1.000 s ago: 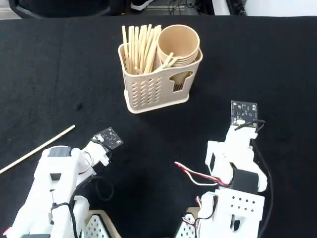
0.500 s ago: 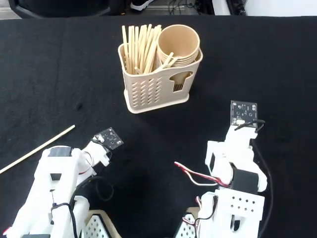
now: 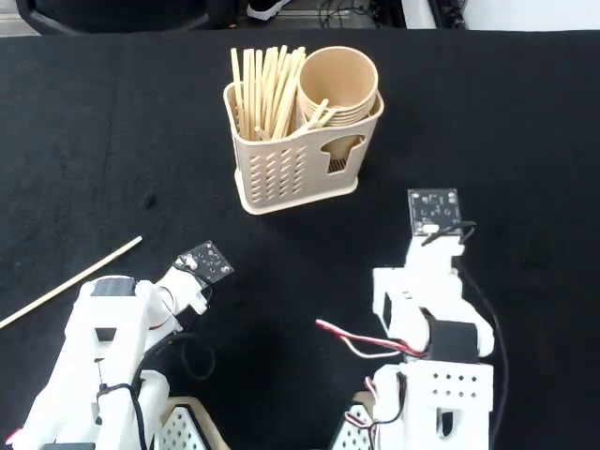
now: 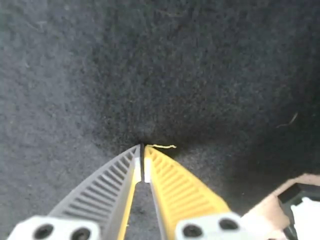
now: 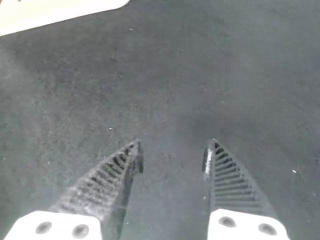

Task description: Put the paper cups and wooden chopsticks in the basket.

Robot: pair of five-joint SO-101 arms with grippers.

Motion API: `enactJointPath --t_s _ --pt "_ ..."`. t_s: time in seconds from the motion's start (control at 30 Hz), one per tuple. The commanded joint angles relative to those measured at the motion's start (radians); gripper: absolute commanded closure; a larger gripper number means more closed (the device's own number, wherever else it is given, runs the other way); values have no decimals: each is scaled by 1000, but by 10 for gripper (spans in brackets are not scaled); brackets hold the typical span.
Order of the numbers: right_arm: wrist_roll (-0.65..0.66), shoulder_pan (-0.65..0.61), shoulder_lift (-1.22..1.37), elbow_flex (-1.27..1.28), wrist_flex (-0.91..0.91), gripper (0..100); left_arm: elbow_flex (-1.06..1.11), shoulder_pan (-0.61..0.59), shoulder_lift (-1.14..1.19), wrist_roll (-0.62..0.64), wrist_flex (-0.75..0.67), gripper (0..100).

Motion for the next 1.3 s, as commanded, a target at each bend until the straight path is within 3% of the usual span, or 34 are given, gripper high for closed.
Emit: enactJointPath --t_s 0.0,0.13,0.27,0.53,1.0,1.27 --pt "-9 -46 -8 -58 -18 790 91 -2 12 5 23 970" --pt "-48 -91 -8 -59 -66 790 91 5 12 5 23 970" --pt "-135 -40 -8 -44 -140 790 91 5 12 5 23 970" --pt "-135 -26 -8 127 -299 790 91 5 12 3 23 970" --pt "-140 -23 -8 171 -308 790 82 5 9 3 28 971" --pt "-135 -23 -8 193 -315 790 -280 -162 8 14 160 970"
